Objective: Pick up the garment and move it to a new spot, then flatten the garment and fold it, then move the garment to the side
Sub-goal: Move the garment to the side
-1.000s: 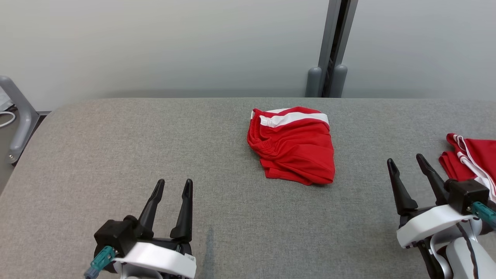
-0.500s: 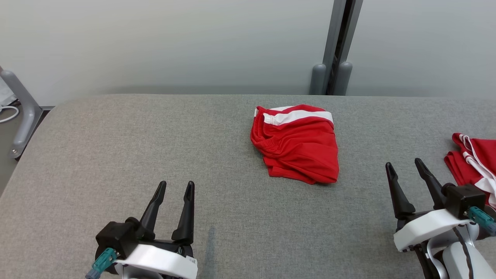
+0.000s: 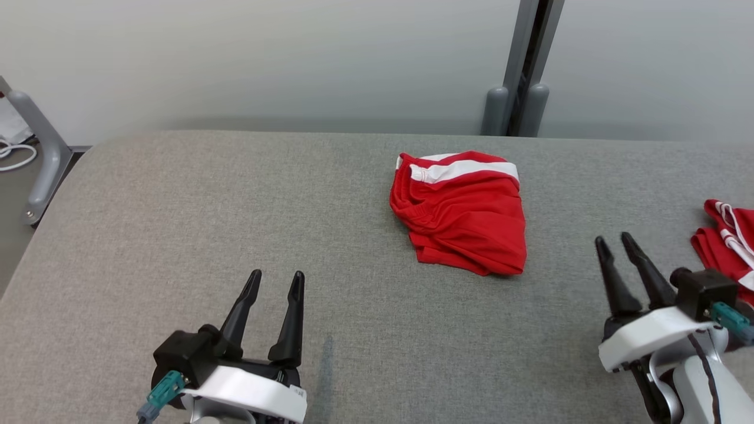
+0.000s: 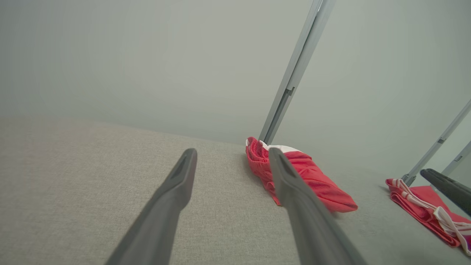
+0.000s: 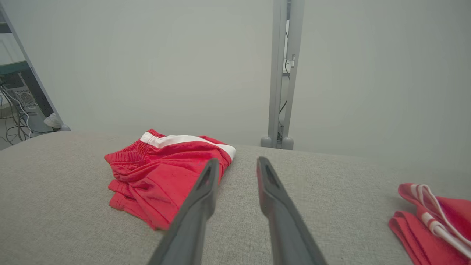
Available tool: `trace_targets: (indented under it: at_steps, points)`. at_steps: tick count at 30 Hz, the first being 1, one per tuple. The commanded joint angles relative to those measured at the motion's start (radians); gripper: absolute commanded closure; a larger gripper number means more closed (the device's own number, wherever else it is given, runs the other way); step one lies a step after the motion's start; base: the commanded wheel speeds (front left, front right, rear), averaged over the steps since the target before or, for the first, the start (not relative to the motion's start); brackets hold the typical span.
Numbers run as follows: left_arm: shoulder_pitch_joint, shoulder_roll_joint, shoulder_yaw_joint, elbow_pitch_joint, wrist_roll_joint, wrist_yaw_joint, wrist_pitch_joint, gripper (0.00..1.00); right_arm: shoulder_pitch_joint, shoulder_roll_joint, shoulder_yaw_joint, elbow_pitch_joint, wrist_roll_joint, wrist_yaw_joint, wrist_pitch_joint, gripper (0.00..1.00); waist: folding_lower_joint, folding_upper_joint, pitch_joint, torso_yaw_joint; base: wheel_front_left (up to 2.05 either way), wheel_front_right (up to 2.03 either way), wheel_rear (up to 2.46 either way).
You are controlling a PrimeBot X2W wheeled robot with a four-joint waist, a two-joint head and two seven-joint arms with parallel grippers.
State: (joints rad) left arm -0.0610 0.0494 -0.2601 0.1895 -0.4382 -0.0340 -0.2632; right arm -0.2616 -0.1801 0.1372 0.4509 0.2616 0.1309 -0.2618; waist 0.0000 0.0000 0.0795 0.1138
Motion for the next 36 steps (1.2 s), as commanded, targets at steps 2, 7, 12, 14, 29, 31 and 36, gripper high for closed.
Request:
trace_targets:
  at_steps: [2, 7, 12, 14, 29, 31, 36]
  points:
    - [-0.021, 0.003, -0.003, -0.003, 0.004, -0.004, -0.001, 0.0, -0.035, -0.026, 0.033, 0.007, 0.0, 0.0, -0.001, 1.0, 0.0, 0.0, 0.024, 0.016, 0.0, 0.0, 0.0]
    - [-0.047, 0.003, -0.018, -0.005, 0.0, -0.007, -0.001, 0.0, -0.119, -0.071, 0.126, 0.028, 0.028, 0.0, 0.023, 1.0, 0.0, 0.0, 0.073, 0.052, 0.0, 0.0, 0.0]
    - [-0.083, 0.004, -0.038, -0.007, -0.015, -0.002, -0.001, 0.0, -0.259, -0.134, 0.289, 0.101, 0.114, 0.0, 0.042, 1.0, 0.0, 0.0, 0.14, 0.11, 0.0, 0.0, 0.0]
    - [-0.088, 0.003, -0.052, -0.007, -0.021, -0.002, -0.001, 0.0, -0.303, -0.146, 0.338, 0.144, 0.158, 0.0, 0.048, 1.0, 0.0, 0.0, 0.159, 0.132, 0.0, 0.0, 0.0]
    - [-0.102, 0.003, -0.08, 0.011, -0.037, 0.013, -0.001, 0.0, -0.417, -0.23, 0.737, 0.292, 0.458, 0.0, 0.116, 1.0, 0.0, 0.0, 0.192, 0.195, 0.0, 0.0, 0.0]
    - [-0.098, 0.003, -0.082, 0.013, -0.041, 0.016, -0.001, 0.0, -0.405, -0.244, 0.791, 0.279, 0.507, 0.0, 0.135, 1.0, 0.0, 0.0, 0.185, 0.189, 0.0, 0.0, 0.0]
    - [-0.103, 0.003, -0.089, 0.014, -0.047, 0.017, -0.001, 0.0, -0.426, -0.301, 0.894, 0.233, 0.58, 0.0, 0.121, 1.0, 0.0, 0.0, 0.175, 0.177, 0.0, 0.0, 0.0]
